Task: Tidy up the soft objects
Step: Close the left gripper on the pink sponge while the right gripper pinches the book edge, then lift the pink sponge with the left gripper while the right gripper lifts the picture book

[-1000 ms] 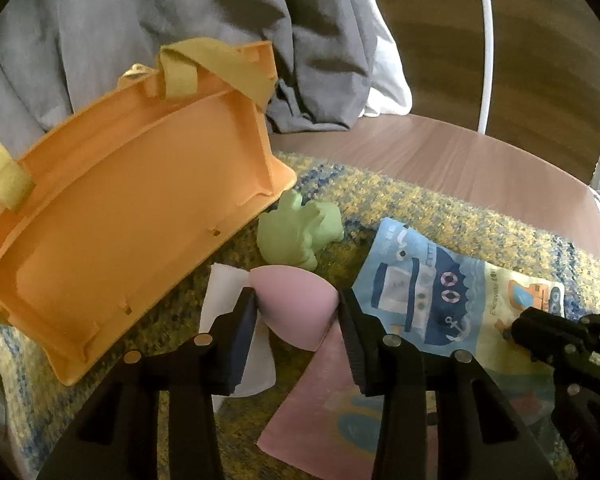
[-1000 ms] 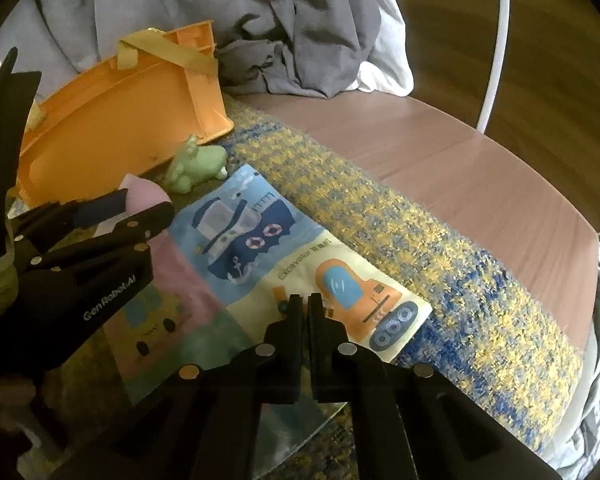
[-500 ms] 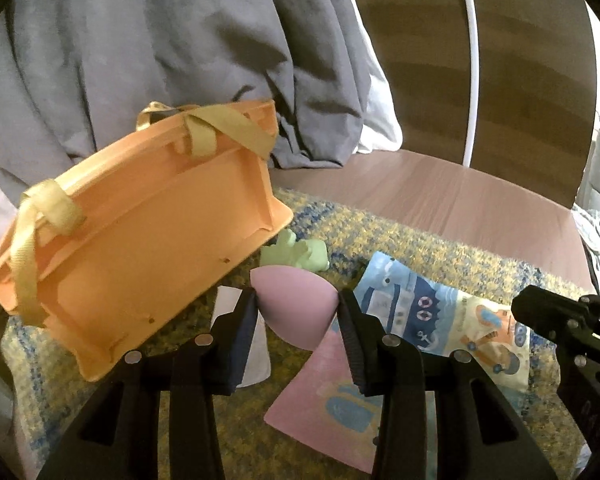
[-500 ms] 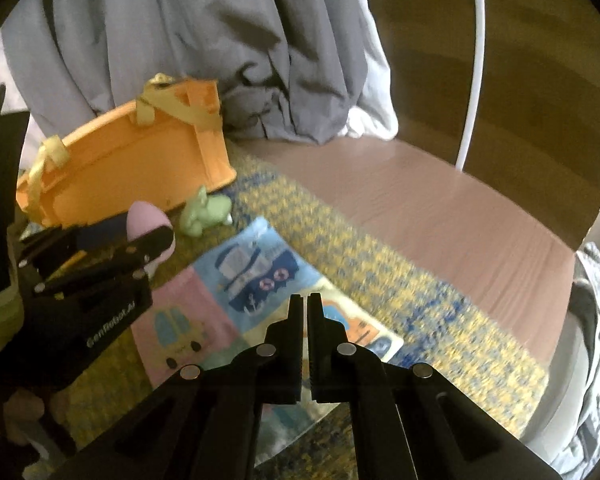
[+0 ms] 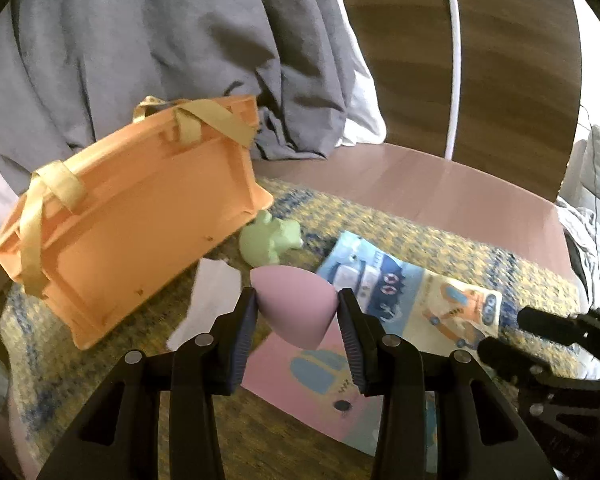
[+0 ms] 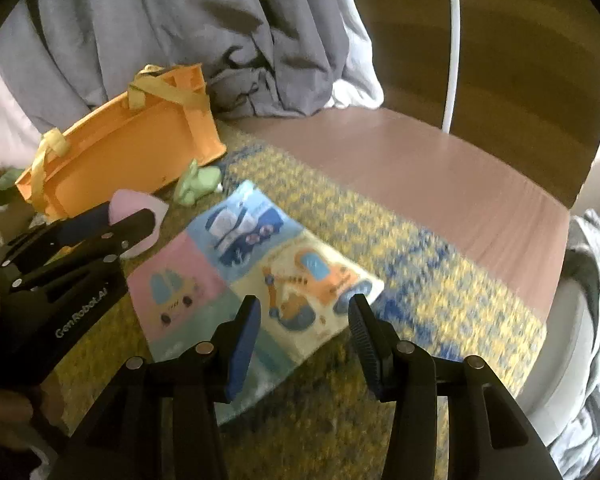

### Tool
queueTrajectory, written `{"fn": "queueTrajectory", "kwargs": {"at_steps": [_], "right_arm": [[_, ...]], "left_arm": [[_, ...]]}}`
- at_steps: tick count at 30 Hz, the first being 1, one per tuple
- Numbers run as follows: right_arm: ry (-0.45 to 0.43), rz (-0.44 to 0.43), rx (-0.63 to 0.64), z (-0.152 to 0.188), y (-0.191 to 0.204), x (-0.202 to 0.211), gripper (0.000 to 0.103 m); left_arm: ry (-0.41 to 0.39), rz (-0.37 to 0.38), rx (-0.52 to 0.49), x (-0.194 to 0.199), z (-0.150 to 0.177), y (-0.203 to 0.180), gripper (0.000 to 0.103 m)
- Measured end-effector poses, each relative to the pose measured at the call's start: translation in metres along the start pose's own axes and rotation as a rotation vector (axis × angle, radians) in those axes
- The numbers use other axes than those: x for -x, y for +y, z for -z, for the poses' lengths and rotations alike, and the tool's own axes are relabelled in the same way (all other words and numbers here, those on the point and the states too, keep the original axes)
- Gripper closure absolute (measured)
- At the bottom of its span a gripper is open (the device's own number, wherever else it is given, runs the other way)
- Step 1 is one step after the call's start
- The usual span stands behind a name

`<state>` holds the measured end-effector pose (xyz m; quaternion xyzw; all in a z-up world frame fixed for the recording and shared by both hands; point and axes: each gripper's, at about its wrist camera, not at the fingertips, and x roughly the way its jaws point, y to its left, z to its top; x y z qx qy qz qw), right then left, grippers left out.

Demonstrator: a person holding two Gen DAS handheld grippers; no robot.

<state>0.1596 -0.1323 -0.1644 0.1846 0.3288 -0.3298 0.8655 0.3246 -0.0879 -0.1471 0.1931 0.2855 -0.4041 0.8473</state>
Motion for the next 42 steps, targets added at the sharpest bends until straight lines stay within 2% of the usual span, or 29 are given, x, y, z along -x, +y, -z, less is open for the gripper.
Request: {"fn": "queueTrajectory", "kwargs": {"at_steps": [11,17,19,21,23,25,32,42], "right_arm": [[0.13,-0.108,-0.12,0.014,-0.005,-0.022,0.058],[0.083,-0.112,-0.081,0.007,0.003,-0.026,0.064],[0.077,-0.115,-0.071,0.005,0.004,-0.029,0.072],[0.067,-0.116,-0.057,0.003,0.004,-0.031,0.076],[0.055,-0.104,-0.028,0.002,0.005,-0.033,0.09],[0.054,-0.111,0.01,0.0,0.008,-0.036,0.096],[-0.024,-0.129,0.089,-0.011,0.014,-0.02,0.099],[-0.142,-0.189,0.152,-0.036,0.017,0.014,0.099]], "left_arm": [[0.016,0.002,0.015,-0.004,0.004,-0.001,0.063],[0.024,-0.029,0.044,-0.005,0.005,0.008,0.063],[0.023,-0.048,0.049,-0.005,0.005,0.012,0.063],[0.026,-0.061,0.056,-0.005,0.007,0.015,0.063],[0.03,-0.071,0.065,-0.004,0.008,0.017,0.063],[0.031,-0.085,0.071,-0.003,0.01,0.019,0.063],[0.019,-0.103,0.105,0.007,0.008,0.019,0.063],[-0.043,-0.153,0.162,0.037,-0.007,0.019,0.063]]}}
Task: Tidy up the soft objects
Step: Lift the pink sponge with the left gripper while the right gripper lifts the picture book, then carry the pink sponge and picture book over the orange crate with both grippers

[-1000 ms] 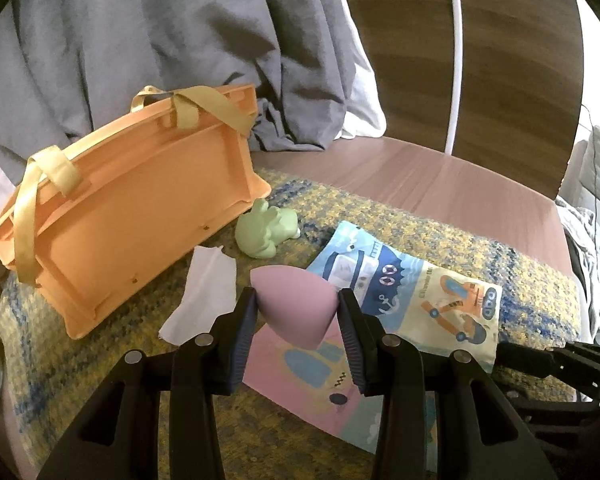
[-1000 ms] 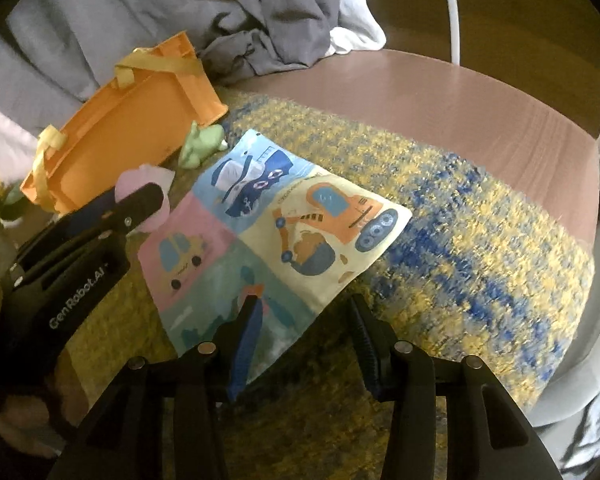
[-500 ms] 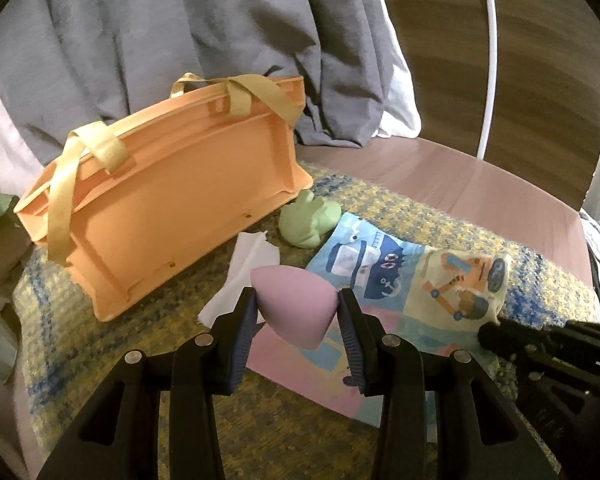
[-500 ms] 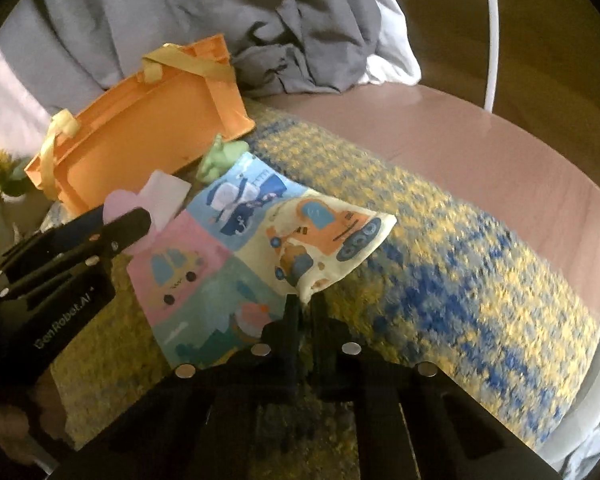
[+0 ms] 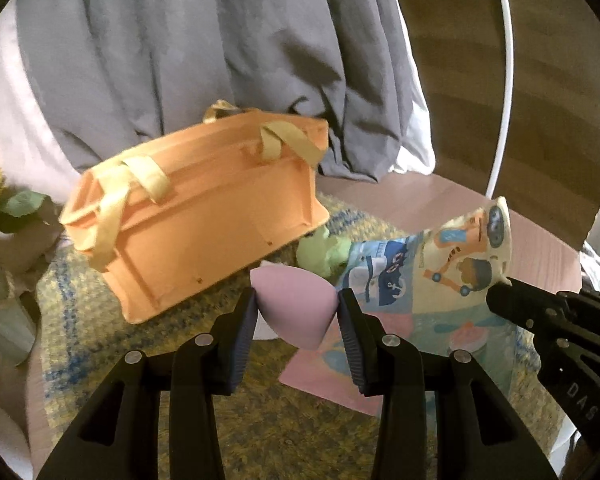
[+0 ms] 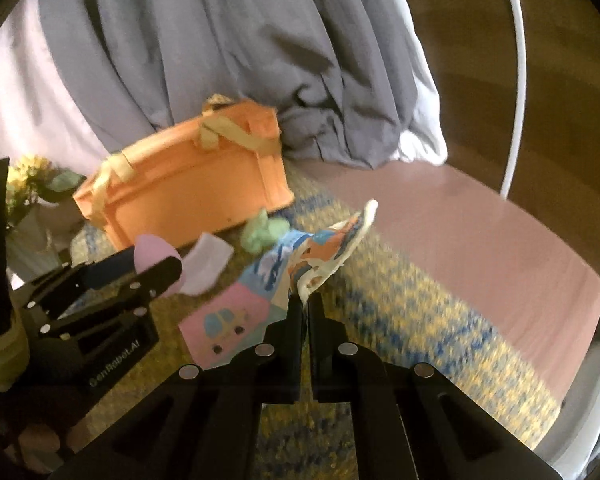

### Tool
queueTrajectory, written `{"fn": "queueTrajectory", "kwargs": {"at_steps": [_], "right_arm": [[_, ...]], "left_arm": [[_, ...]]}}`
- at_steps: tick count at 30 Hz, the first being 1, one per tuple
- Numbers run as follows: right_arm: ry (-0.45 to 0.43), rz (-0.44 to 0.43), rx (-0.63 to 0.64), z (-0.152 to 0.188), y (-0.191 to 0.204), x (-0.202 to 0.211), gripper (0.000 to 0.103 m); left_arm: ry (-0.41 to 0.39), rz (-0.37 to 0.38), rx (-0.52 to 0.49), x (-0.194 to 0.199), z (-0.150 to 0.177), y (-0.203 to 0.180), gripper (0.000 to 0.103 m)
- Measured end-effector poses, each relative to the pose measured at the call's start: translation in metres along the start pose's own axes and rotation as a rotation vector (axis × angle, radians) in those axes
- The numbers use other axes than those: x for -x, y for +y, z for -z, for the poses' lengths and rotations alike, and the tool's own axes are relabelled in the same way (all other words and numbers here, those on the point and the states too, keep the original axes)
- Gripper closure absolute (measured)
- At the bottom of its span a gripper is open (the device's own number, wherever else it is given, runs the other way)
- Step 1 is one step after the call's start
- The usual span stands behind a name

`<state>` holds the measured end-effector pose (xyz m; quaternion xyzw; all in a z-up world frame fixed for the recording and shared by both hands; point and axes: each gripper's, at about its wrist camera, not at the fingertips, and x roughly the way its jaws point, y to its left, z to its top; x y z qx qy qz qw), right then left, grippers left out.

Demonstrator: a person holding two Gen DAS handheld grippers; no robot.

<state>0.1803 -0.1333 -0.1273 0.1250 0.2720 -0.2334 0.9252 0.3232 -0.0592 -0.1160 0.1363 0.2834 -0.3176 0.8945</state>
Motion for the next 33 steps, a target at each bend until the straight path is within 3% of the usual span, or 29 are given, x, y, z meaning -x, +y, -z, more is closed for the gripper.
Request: {"fn": "queueTrajectory", "kwargs": {"at_steps": [19,33], "right_arm": [[-0.161,-0.148,0.118,-0.047,0.003,0.052,0.1],[-0.296,-0.26,0.154,-0.09,0.001,0.066,0.1]], "left_arm": [[-0.1,-0.163,0.135,0.071,-0.027,-0.007,0.063],[-0.211,-0.261,0.169,0.094,-0.059,-0.01,0.063]]}}
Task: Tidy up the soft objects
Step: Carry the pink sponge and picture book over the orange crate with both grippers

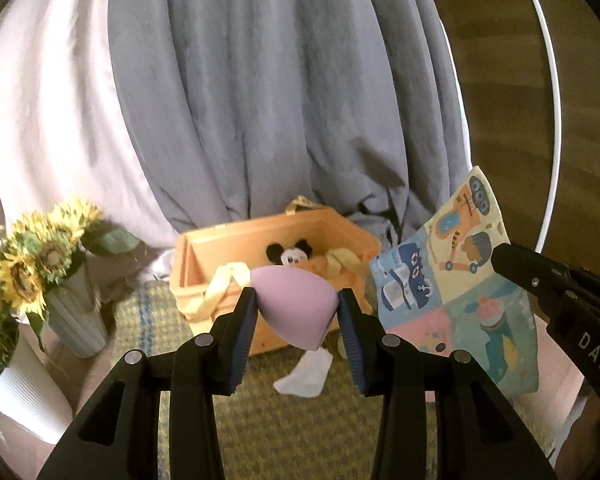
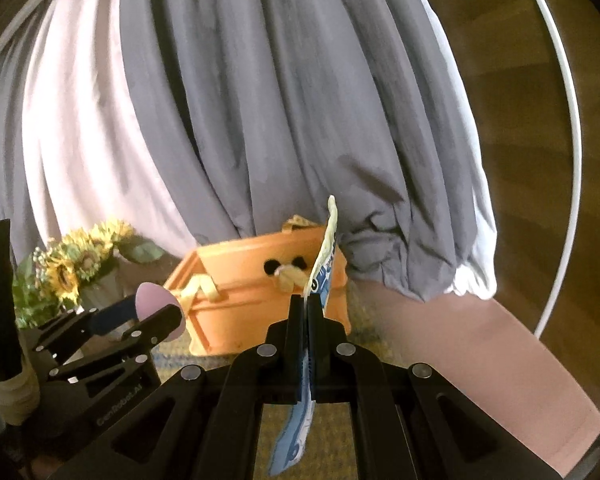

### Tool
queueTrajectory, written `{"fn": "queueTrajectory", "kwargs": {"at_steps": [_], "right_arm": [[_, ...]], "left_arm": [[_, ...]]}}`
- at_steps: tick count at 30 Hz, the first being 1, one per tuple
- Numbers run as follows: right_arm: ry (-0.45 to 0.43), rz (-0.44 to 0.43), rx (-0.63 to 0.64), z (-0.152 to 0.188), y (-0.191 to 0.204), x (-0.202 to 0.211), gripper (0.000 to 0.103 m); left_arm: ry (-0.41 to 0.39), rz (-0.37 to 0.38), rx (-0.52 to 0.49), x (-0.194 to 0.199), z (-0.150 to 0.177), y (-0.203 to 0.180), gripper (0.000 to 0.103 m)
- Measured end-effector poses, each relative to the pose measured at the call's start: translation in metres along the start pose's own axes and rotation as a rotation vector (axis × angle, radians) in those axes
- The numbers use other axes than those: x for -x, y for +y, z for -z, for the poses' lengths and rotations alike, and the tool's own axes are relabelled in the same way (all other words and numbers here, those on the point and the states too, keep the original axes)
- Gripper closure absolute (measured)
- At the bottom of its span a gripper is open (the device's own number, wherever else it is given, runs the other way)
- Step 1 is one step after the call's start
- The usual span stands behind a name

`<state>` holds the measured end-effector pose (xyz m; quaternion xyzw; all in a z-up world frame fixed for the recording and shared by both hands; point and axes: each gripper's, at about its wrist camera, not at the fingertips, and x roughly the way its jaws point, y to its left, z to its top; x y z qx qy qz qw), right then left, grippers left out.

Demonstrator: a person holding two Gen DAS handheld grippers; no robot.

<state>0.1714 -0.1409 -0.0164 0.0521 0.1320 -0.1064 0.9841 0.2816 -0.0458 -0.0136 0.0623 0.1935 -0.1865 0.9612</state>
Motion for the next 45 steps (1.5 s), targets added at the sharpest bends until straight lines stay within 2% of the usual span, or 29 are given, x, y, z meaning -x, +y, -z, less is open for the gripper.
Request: {"fn": "queueTrajectory", "kwargs": {"at_steps": [19,30,38,45], "right_arm": [[-0.146,-0.137,0.007,-0.057,0.014,-0.014,0.1],[-0.194,-0.22,0.028,-0.085,0.036,-0.038,0.1],[-0.181,-0.3,0.041,-0.099,0.057,-0.07,0.1],[-0.143,-0.374,0.054,-0.106,0.073,-0.118,0.1]], "left_arm": [[-0.118,-0.08,0.004,0.005,-0.055,0.025,0.063],[-0.13,-0.137,0.001,-0.016,-0.071,0.05,0.063],[-0.124,-0.191,0.014,-0.035,-0.078,0.074,0.063],[-0.084,-0.231,0.029,-0.072,-0.078,0.094,0.063]]}}
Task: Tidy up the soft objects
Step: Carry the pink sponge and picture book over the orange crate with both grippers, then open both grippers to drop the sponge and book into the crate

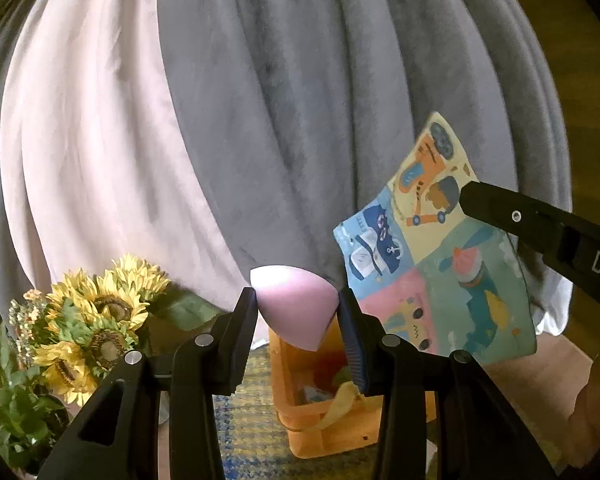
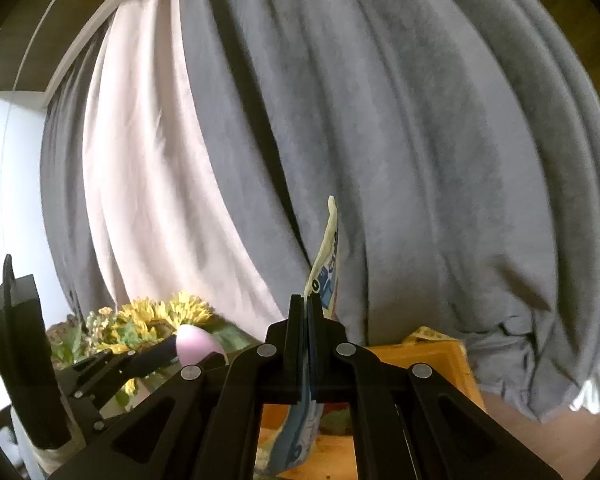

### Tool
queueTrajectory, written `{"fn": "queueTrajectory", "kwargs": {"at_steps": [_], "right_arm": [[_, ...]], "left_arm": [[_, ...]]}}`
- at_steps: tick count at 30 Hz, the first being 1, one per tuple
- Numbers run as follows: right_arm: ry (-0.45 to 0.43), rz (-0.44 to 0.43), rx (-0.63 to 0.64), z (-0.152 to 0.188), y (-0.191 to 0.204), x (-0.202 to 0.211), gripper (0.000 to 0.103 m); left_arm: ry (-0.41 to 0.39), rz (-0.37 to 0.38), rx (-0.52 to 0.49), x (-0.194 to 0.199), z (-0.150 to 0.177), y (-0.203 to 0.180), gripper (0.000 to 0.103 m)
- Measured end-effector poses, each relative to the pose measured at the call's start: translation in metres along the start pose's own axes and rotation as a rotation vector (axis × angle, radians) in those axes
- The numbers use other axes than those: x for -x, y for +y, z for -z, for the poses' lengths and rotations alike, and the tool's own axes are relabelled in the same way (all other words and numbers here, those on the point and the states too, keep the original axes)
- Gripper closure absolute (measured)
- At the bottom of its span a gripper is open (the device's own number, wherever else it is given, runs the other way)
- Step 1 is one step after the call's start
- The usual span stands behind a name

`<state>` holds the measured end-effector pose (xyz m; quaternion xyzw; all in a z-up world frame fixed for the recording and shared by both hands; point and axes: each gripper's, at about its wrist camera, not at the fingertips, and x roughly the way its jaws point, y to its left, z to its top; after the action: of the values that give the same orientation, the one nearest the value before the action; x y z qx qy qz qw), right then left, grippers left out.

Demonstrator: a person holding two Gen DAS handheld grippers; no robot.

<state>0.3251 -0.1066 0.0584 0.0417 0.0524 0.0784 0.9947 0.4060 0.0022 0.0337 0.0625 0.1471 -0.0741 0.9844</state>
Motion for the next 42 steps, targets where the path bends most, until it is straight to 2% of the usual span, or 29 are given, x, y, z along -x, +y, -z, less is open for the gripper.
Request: {"fn": "queueTrajectory", "kwargs": {"at_steps": [5,10,16,23,32,37,42], "right_arm": [[0.04,-0.04,-0.01,0.009,-0.011,-0.036,0.1],[0.124,-0.051,-0.049,0.023,-0.031,-0.073,0.1],[0.22,0.001,-0.12,0.047,-0.064,-0.099,0.1],[0.347,0.1,-0.192,0.071,-0.104,-0.116,0.1],[0.43,0.217,-0.128,0.084,-0.126,-0.126,0.1],[0.473,0.275,-0.041,0.088,-0.132,-0.141,0.1],[0.531,0.25,0.003,0.09,-0.134,-0.155,0.099]], "left_arm": [[0.049,-0.018,0.001,-0.036,0.008,-0.001,0.063],[0.102,-0.001,-0.01,-0.07,0.017,-0.012,0.063],[0.154,0.04,-0.042,-0.101,0.029,-0.032,0.063],[0.209,0.082,-0.069,-0.124,0.038,-0.054,0.063],[0.275,0.116,-0.054,-0.145,0.044,-0.07,0.063],[0.298,0.121,-0.064,-0.152,0.046,-0.075,0.063],[0.325,0.135,-0.069,-0.158,0.049,-0.078,0.061]]}}
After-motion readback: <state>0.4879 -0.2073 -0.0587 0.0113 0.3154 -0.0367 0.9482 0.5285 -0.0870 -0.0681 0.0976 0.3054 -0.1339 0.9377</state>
